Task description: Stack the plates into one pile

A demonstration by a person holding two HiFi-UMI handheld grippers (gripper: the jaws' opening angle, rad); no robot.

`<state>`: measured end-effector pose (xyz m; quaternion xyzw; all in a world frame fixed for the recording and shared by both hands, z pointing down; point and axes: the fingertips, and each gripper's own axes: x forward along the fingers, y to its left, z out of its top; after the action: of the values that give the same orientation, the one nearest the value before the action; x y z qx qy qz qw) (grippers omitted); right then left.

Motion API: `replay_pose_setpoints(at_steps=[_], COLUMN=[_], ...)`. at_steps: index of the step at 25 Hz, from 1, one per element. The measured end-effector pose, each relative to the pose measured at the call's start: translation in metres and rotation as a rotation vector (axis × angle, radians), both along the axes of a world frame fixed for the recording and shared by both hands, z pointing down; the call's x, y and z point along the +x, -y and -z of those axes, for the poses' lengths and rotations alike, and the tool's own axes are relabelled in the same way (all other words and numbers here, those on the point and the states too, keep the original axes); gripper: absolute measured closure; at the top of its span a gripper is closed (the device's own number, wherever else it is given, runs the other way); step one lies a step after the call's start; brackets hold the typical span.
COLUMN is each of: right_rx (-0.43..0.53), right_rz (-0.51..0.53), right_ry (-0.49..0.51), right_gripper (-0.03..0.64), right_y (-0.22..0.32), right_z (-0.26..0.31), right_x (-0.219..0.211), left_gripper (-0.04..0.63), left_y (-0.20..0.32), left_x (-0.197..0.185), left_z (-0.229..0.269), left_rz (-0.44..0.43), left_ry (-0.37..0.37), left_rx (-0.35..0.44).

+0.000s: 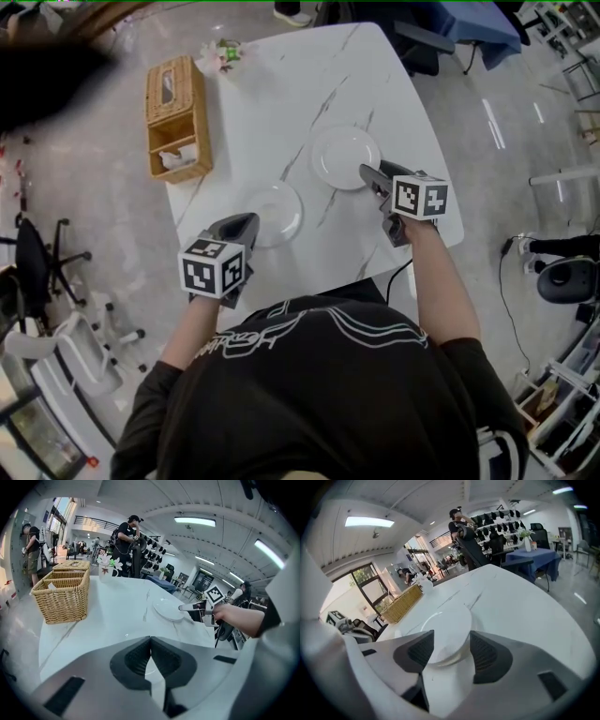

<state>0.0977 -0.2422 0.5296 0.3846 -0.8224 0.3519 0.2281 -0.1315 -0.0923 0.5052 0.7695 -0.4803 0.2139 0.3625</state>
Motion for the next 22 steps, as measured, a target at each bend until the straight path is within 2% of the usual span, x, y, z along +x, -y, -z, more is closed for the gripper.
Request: replay_pose_setpoints(at_steps=[5,9,15,22], right_rx=[0.123,0.212,0.263,0.219], right_rz=[0.074,0.19,0.336,0.472], right_ry=[-0.159,-0.207,-0.17,-0.133], right_gripper=[0.334,0.333,0.333,0.333], right_y=[-0.002,-0.014,-0.048,-0.09], right_z=[0.012,0.031,0.044,0.029], right_x=[0.0,-0.025,-0.078,-0.129], left_gripper=[0.572,0.572,0.572,0.572], left_y=[0.001,-0.001,-0.008,-0.02], left_x=[-0.006,-0.013,-0.025,-0.038], left_z=[-0.001,-0.006,-0.012,-0.025], left_rz=[0.001,0.003,0.016,0.024], left_ry=[0.011,0.027,0.053,0.102], left_rx=[0.0,-0.006,-0.011,-0.033])
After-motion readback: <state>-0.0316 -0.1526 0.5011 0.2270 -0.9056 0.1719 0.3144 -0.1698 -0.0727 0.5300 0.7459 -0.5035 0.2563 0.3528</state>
